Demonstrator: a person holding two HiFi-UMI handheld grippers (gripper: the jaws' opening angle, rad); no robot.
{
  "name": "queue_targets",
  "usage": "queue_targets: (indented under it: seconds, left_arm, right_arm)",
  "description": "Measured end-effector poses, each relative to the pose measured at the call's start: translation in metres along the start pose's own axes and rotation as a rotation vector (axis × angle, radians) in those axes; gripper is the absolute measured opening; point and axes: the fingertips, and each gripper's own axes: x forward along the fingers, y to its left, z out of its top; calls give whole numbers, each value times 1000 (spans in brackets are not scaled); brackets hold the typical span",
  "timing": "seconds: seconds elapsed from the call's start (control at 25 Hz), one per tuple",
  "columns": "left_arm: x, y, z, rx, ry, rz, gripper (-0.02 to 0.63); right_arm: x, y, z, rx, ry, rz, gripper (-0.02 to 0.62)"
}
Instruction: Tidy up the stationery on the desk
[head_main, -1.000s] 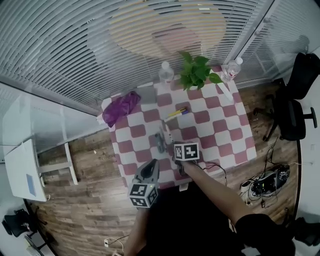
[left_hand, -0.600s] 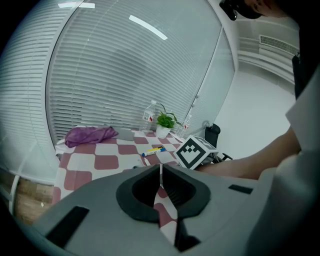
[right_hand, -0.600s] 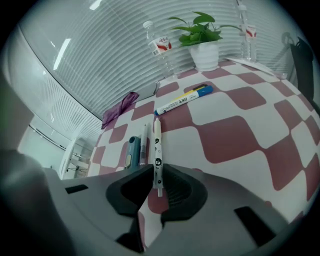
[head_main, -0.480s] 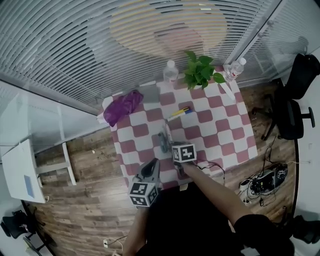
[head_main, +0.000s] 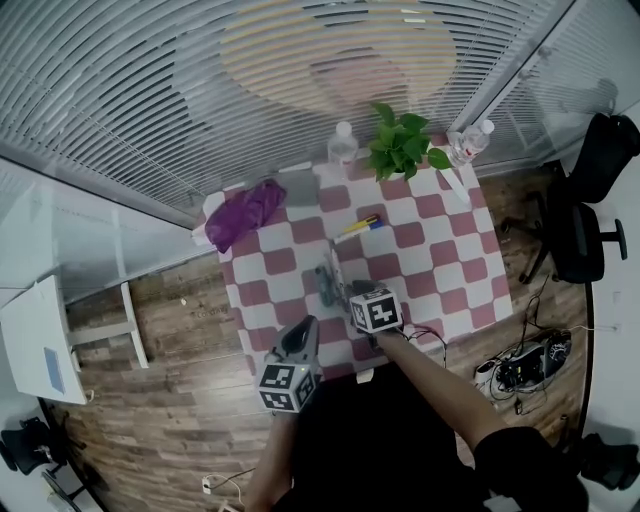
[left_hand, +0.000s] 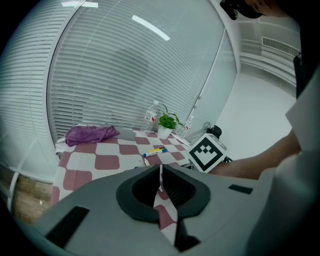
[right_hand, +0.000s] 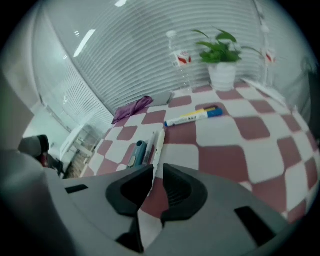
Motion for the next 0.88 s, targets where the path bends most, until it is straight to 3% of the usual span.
queue_targets:
  seconds: [0.2, 0.48, 0.88]
  left_arm:
    - [-1, -1, -3, -17, -1, 14, 43]
    - [-2, -9, -13, -52, -1, 52, 43]
    - [3, -26, -19, -85, -9, 117, 43]
  right_arm:
    - [-12, -27, 37, -418, -29, -66, 82]
    - [-4, -66, 80, -947, 31, -118, 132]
    - [39, -87, 88, -1372, 210, -36, 137]
